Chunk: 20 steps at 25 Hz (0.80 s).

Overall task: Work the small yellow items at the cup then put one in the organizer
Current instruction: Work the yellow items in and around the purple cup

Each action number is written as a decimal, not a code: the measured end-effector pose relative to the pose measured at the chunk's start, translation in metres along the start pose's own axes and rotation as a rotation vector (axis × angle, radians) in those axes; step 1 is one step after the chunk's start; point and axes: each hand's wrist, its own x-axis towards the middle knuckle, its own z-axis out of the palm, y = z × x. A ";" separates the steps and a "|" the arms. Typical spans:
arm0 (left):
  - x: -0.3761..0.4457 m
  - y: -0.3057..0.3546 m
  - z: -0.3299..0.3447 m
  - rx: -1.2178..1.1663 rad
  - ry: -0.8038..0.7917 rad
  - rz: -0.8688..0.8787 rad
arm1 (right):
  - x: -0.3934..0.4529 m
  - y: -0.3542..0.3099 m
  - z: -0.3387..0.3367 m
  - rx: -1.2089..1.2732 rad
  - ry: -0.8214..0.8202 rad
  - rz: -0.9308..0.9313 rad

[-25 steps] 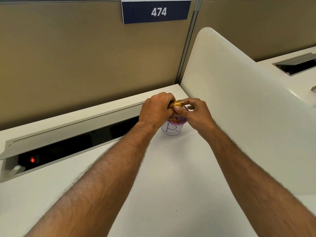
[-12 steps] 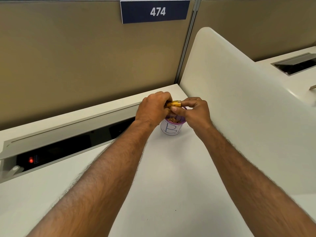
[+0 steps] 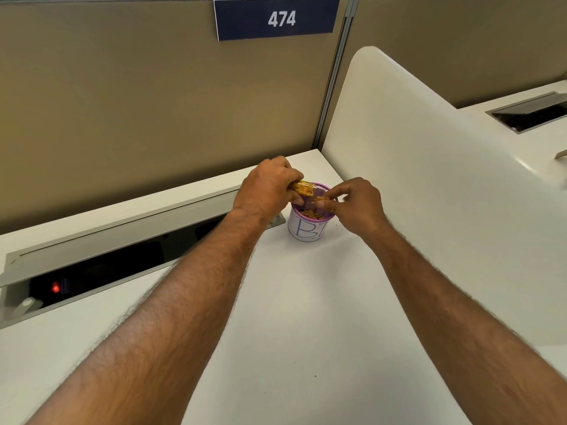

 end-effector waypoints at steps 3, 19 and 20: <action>0.002 0.004 0.006 0.017 -0.024 0.046 | -0.001 -0.003 0.001 -0.159 0.005 -0.061; -0.003 0.029 0.016 -0.601 0.055 -0.193 | -0.025 0.003 -0.010 0.075 0.175 -0.304; -0.002 0.029 0.015 -0.604 0.058 -0.204 | -0.026 0.002 -0.011 0.057 0.207 -0.352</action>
